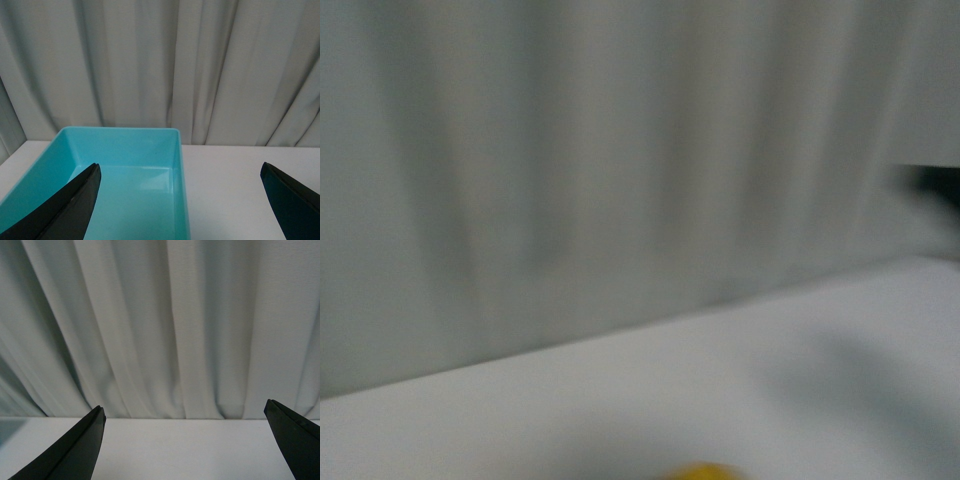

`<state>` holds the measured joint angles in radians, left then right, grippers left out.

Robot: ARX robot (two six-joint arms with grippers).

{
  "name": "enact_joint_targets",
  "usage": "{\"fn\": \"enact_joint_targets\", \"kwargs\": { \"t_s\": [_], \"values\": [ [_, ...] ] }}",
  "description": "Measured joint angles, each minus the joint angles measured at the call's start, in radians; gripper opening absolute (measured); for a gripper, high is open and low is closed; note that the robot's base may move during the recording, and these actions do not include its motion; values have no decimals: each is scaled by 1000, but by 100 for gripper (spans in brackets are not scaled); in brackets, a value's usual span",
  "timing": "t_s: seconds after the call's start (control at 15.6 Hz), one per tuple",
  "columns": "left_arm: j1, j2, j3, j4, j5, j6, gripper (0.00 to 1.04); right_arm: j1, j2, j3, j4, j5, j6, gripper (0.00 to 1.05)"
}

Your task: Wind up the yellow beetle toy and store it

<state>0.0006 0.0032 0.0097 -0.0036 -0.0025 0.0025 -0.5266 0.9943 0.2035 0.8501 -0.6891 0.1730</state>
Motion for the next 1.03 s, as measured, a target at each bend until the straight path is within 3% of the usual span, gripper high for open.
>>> {"fn": "enact_joint_targets", "kwargs": {
  "t_s": [0.13,0.32,0.51,0.64,0.77,0.83,0.9,1.03],
  "values": [
    [0,0,0,1,2,0,98,-32,133,106,-45,-23,-70,98],
    [0,0,0,0,1,0,98,40,294,342,-282,-106,-279,98],
    [0,0,0,0,2,0,98,174,494,563,-616,-187,-656,98],
    [0,0,0,0,2,0,98,229,637,713,-943,-217,-995,98],
    [0,0,0,0,2,0,98,274,767,860,-1255,-169,-1357,98],
    [0,0,0,0,2,0,98,325,864,964,-1439,-83,-1654,98],
    [0,0,0,0,1,0,98,424,938,1021,-1582,46,-1852,98],
    [0,0,0,0,2,0,98,478,977,1022,-1625,116,-1884,98]
  ]
}}
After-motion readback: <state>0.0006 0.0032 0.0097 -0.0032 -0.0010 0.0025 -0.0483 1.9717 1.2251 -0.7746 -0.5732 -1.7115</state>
